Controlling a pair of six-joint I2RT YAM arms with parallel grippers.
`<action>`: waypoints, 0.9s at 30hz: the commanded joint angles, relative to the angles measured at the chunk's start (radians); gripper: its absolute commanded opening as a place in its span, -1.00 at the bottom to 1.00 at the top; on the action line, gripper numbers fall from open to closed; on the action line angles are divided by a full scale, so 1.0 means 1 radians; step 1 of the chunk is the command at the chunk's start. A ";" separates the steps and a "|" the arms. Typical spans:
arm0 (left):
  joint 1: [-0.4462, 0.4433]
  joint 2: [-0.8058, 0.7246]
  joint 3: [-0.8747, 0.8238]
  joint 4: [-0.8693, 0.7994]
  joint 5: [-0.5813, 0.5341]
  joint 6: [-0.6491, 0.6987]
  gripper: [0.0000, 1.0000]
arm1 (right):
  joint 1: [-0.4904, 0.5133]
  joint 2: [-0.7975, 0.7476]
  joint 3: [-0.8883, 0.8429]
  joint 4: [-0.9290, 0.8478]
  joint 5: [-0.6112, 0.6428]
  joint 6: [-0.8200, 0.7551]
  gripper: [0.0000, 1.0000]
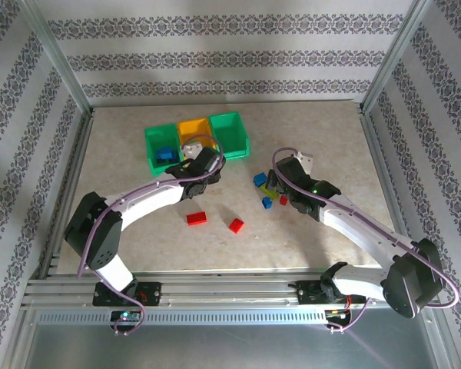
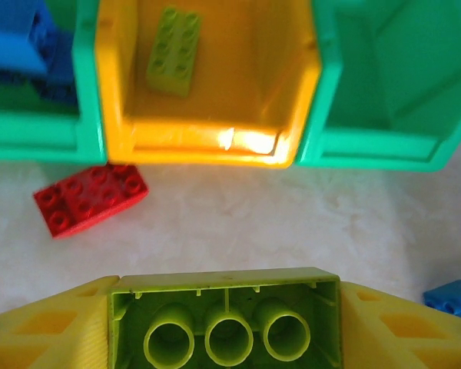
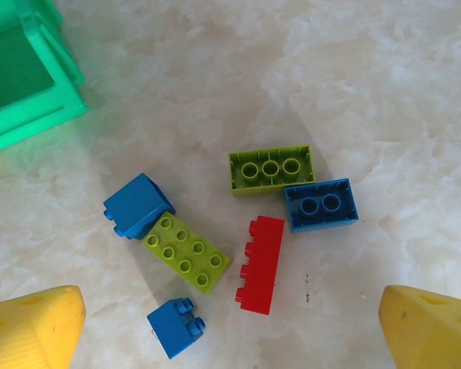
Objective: Sort the legos into containers by color
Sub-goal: Place the lego in the container.
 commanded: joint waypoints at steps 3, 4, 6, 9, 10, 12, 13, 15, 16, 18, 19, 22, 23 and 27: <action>0.072 0.113 0.155 -0.021 -0.007 0.207 0.25 | -0.016 -0.022 -0.020 -0.032 0.036 0.022 0.97; 0.086 0.140 0.189 -0.029 0.005 0.229 0.25 | -0.016 -0.025 -0.021 -0.035 0.035 0.025 0.97; 0.114 0.193 0.252 -0.056 0.030 0.259 0.26 | -0.016 -0.031 -0.023 -0.037 0.034 0.029 0.96; 0.153 0.267 0.333 -0.092 0.067 0.272 0.26 | -0.016 -0.045 -0.026 -0.043 0.036 0.036 0.97; 0.165 0.286 0.354 -0.094 0.083 0.276 0.26 | -0.016 -0.047 -0.027 -0.047 0.037 0.036 0.96; 0.185 0.322 0.389 -0.099 0.105 0.277 0.26 | -0.016 -0.054 -0.030 -0.053 0.043 0.038 0.97; 0.195 0.344 0.407 -0.106 0.115 0.277 0.27 | -0.016 -0.054 -0.030 -0.058 0.044 0.039 0.97; 0.210 0.379 0.442 -0.124 0.130 0.274 0.27 | -0.017 -0.055 -0.030 -0.064 0.046 0.043 0.97; 0.218 0.396 0.460 -0.134 0.134 0.270 0.28 | -0.018 -0.053 -0.029 -0.066 0.047 0.045 0.97; 0.228 0.420 0.481 -0.145 0.136 0.266 0.29 | -0.018 -0.049 -0.026 -0.069 0.046 0.047 0.97; 0.234 0.430 0.488 -0.150 0.135 0.263 0.30 | -0.018 -0.047 -0.025 -0.069 0.044 0.046 0.97; 0.247 0.451 0.500 -0.157 0.141 0.251 0.33 | -0.017 -0.040 -0.023 -0.067 0.045 0.051 0.97; 0.250 0.455 0.504 -0.161 0.144 0.246 0.35 | -0.018 -0.036 -0.022 -0.066 0.043 0.052 0.97; 0.255 0.458 0.511 -0.174 0.155 0.232 0.60 | -0.018 -0.020 -0.019 -0.063 0.036 0.056 0.97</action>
